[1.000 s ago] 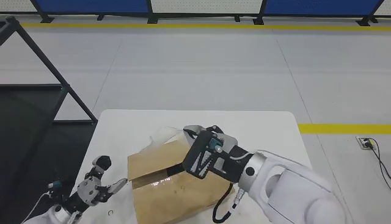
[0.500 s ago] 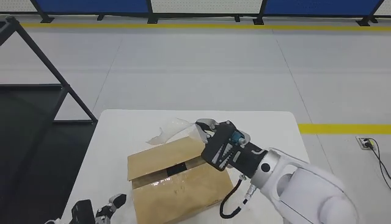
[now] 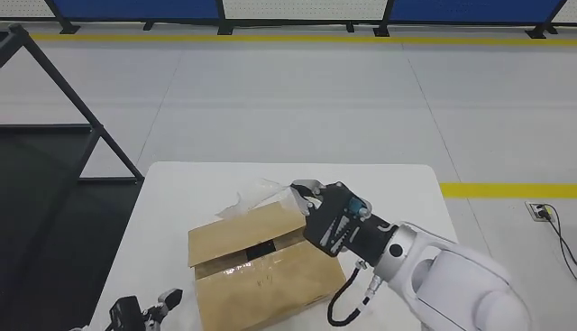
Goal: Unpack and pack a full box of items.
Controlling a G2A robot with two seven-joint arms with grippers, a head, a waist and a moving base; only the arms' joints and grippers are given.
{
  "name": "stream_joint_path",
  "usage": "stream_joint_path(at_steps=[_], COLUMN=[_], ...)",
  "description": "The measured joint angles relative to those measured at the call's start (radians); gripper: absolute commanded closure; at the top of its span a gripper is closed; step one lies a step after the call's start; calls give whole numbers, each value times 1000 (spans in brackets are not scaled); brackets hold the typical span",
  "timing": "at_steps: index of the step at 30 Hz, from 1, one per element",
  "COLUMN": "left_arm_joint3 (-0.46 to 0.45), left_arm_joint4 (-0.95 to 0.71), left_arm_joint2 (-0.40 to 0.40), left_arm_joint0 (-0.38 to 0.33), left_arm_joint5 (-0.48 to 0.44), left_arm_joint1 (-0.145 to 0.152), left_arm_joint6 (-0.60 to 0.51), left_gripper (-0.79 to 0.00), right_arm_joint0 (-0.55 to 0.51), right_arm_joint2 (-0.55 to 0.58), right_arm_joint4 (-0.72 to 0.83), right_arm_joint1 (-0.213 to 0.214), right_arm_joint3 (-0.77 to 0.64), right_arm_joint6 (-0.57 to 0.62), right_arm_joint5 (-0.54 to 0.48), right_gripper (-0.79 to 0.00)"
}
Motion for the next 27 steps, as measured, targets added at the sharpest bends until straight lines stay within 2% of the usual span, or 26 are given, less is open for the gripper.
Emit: stream_joint_path(at_steps=[9, 19, 24, 27], left_arm_joint3=[-6, 3, 36, 45], left_arm_joint4=[30, -13, -66, -127], left_arm_joint2=[50, 102, 120, 111], left_arm_joint0=[-4, -40, -82, -87], left_arm_joint5=[103, 367, 473, 454], left_arm_joint1=[-7, -27, -38, -40], left_arm_joint6=[4, 28, 38, 62], left_gripper=[-785, -785, -785, -785], right_arm_joint0=[-32, -21, -8, 9], right_arm_joint2=[18, 13, -11, -31], right_arm_joint4=[14, 73, 110, 136], right_arm_joint1=[14, 27, 27, 24], right_arm_joint3=[-15, 2, 6, 24], right_arm_joint6=[-13, -23, 1, 30], right_arm_joint5=[-14, -44, 22, 90], right_gripper=[0, 0, 0, 0])
